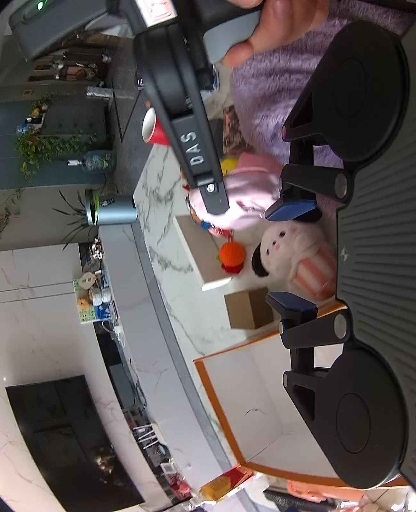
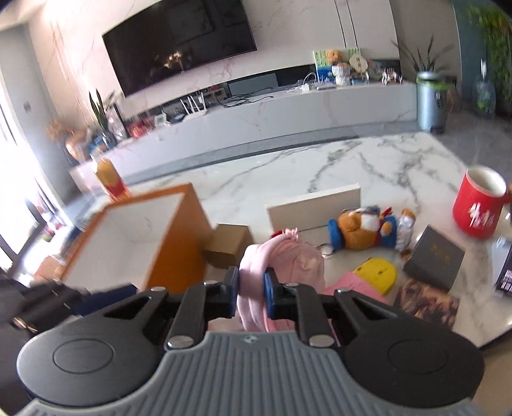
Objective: Organize objects
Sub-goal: 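Lift the pink pouch with the right gripper while the left gripper grasps it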
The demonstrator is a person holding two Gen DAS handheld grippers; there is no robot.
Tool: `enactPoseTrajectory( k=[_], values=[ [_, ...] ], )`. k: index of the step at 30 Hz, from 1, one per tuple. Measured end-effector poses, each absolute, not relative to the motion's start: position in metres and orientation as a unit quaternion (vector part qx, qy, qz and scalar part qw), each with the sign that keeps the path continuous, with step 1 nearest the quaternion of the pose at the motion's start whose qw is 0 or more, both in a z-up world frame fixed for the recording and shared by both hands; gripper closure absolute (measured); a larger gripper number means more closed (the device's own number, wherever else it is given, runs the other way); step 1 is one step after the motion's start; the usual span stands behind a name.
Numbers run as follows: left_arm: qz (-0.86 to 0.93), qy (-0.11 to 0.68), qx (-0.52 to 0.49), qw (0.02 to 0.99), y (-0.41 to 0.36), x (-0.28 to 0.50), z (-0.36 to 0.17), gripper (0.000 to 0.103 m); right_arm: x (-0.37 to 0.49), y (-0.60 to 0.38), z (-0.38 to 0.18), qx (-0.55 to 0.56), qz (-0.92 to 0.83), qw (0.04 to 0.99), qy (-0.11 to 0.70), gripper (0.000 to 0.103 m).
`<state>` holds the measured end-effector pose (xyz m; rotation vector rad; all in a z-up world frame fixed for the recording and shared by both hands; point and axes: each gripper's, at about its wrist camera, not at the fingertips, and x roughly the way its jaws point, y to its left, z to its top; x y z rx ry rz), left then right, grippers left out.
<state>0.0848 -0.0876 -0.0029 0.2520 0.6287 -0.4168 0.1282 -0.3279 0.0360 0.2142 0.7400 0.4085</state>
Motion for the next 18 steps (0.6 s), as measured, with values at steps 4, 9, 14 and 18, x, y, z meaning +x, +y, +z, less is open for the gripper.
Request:
enactPoseTrajectory(
  k=[4, 9, 14, 18],
  values=[
    [-0.23, 0.319, 0.109, 0.913, -0.09, 0.082, -0.011, 0.041, 0.131, -0.326, 0.026, 0.112, 0.189, 0.898, 0.381, 0.085],
    [-0.242, 0.334, 0.098, 0.906, -0.099, 0.098, -0.029, 0.042, 0.145, -0.335, 0.008, 0.139, 0.175, 0.895, 0.385, 0.08],
    [-0.258, 0.339, 0.101, 0.899, -0.117, 0.115, -0.045, 0.042, 0.162, -0.344, 0.009, 0.162, 0.171, 0.9, 0.368, 0.078],
    [-0.264, 0.352, 0.095, 0.893, -0.131, 0.134, -0.056, 0.042, 0.178, -0.347, 0.006, 0.168, 0.174, 0.903, 0.356, 0.071]
  ],
)
